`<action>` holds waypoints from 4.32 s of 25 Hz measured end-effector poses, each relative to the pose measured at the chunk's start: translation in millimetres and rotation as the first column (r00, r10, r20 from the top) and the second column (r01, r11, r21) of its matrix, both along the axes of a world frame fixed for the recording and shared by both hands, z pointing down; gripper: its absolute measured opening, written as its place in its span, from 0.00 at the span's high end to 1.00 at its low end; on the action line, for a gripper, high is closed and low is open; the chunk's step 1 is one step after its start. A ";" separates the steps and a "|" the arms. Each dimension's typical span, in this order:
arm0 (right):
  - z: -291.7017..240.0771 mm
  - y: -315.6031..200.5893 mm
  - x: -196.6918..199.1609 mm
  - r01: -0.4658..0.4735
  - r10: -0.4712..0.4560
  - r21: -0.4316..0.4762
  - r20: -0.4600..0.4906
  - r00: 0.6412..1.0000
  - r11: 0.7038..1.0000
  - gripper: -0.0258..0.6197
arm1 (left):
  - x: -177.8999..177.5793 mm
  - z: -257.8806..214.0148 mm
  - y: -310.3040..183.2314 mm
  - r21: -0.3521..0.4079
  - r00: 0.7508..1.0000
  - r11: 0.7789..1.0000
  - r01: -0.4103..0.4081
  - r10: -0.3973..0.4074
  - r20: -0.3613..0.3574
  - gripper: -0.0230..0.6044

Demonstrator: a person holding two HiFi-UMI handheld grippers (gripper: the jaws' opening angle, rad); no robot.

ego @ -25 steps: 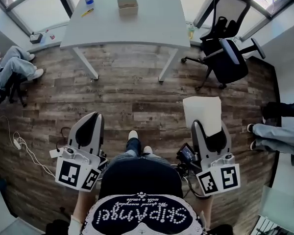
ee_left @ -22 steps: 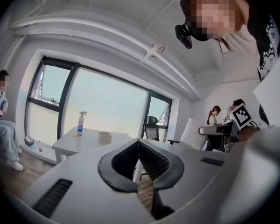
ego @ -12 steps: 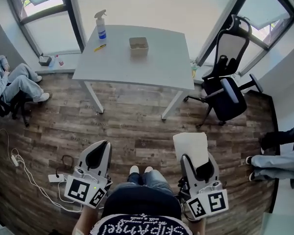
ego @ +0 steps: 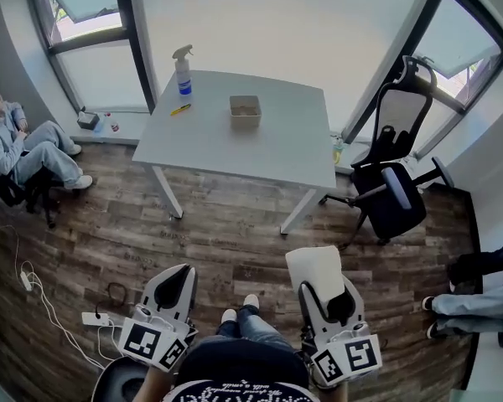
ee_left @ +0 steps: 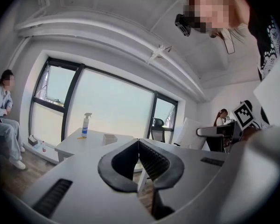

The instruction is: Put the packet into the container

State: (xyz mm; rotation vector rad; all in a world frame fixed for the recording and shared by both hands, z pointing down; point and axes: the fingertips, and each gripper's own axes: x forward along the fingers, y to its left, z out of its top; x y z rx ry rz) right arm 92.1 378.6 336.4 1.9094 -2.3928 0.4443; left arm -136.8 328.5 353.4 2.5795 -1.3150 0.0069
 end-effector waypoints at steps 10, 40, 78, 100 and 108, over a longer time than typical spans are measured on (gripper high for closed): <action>-2.7 -34.7 2.4 0.091 -0.091 0.008 0.009 0.996 0.996 0.54 | 31.9 -17.0 -24.4 0.051 1.000 0.999 0.006 -0.006 -0.017 0.95; 24.9 -76.9 75.7 0.108 -0.106 -0.022 0.077 0.991 0.994 0.54 | 115.7 -3.8 -56.7 0.030 0.999 1.000 -0.008 0.007 0.041 0.95; 17.5 -218.1 8.5 0.064 -0.063 -0.053 0.029 0.998 0.996 0.54 | 55.1 -7.9 -211.0 0.014 0.998 0.998 -0.060 0.060 0.015 0.95; 22.8 -239.4 -15.0 0.070 -0.067 -0.078 0.042 0.997 0.994 0.54 | 32.5 5.5 -233.1 -0.026 0.998 0.998 -0.062 0.063 0.026 0.95; 25.8 -270.3 -12.3 0.115 -0.111 -0.088 0.055 0.992 0.989 0.54 | 38.6 9.7 -256.9 -0.046 0.999 0.999 -0.026 0.028 0.031 0.95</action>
